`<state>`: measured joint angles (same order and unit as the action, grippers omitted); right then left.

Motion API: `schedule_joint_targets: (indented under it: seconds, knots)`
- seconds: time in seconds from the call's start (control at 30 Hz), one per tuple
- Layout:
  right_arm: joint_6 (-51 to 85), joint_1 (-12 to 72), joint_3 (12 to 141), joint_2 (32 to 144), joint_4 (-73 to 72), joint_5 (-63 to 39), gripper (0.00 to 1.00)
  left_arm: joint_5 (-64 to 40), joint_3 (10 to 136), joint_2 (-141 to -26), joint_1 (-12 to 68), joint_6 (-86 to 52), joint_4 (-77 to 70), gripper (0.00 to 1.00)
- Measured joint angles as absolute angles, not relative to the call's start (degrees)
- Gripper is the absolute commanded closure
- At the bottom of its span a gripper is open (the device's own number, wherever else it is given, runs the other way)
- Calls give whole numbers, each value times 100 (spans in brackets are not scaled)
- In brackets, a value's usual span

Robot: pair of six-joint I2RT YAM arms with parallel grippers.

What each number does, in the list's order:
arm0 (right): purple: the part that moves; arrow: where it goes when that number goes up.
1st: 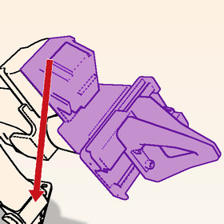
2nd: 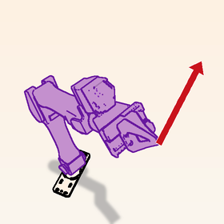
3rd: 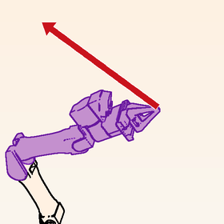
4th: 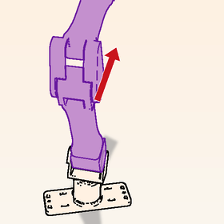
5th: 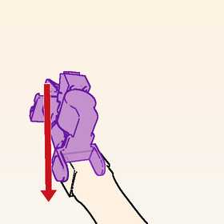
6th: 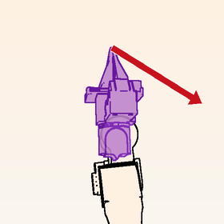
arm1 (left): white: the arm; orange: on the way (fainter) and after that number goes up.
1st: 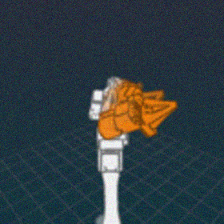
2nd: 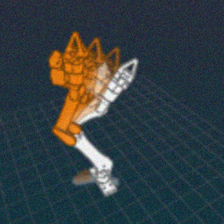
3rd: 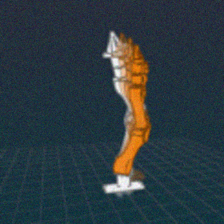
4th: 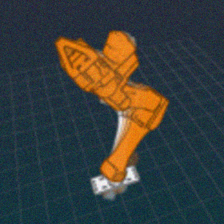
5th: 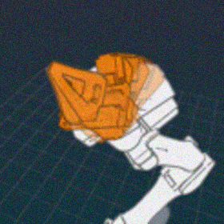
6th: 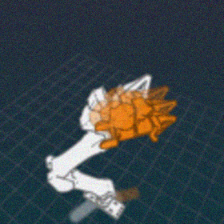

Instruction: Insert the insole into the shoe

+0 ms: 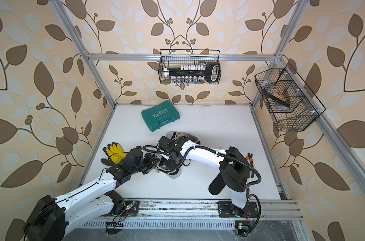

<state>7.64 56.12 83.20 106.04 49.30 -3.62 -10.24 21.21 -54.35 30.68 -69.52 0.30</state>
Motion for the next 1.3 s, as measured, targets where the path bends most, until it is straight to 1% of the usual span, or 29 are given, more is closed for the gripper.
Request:
schedule_joint_targets:
  seconds: [0.1, 0.17, 0.2, 0.27, 0.33, 0.37, 0.4, 0.5, 0.6, 0.73, 0.83, 0.93, 1.03, 1.3]
  knots:
    - [742, 5601, 8420, 10659, 4967, -399, 75, -1022, 2121, -5435, 3068, -6967, 30, 100]
    - [740, 5596, 8567, 10735, 5006, -412, 72, -1024, 2121, -5446, 3068, -6976, 23, 100]
    - [744, 5594, 8571, 10737, 4980, -423, 69, -1024, 2121, -5450, 3068, -6984, 23, 100]
    - [753, 5583, 8532, 10733, 4936, -443, 55, -1026, 2121, -5454, 3068, -7032, 23, 100]
    - [810, 5561, 8473, 10733, 4952, -443, 36, -1026, 2121, -5454, 3068, -7102, 3, 100]
    - [816, 5540, 8442, 10722, 4978, -429, 29, -1026, 2121, -5454, 3068, -7137, -21, 100]
    - [827, 5516, 8383, 10674, 4978, -405, 24, -1028, 2121, -5454, 3068, -7201, -58, 100]
    - [945, 5391, 8066, 10248, 5015, -351, 19, -1041, 2082, -5454, 3070, -7391, -222, 100]
    - [1109, 5221, 7848, 9623, 5124, -257, 19, -989, 1964, -5452, 3120, -7631, -473, 100]
    - [1422, 5074, 7839, 9052, 5301, 54, 21, -582, 1876, -5448, 3575, -7985, -786, 100]
    - [1743, 4998, 7789, 8949, 5332, 150, 25, -370, 1874, -5500, 3850, -8171, -1070, 100]
    - [2088, 4840, 7640, 8934, 5288, 145, 34, -231, 1874, -5625, 4003, -8309, -1306, 100]
    - [2421, 4689, 7500, 8934, 5223, 89, 44, -67, 1874, -5645, 4095, -8407, -1398, 100]
    - [3050, 4619, 7006, 8934, 4681, -285, 53, 25, 1800, -5690, 4097, -8466, -1535, 100]
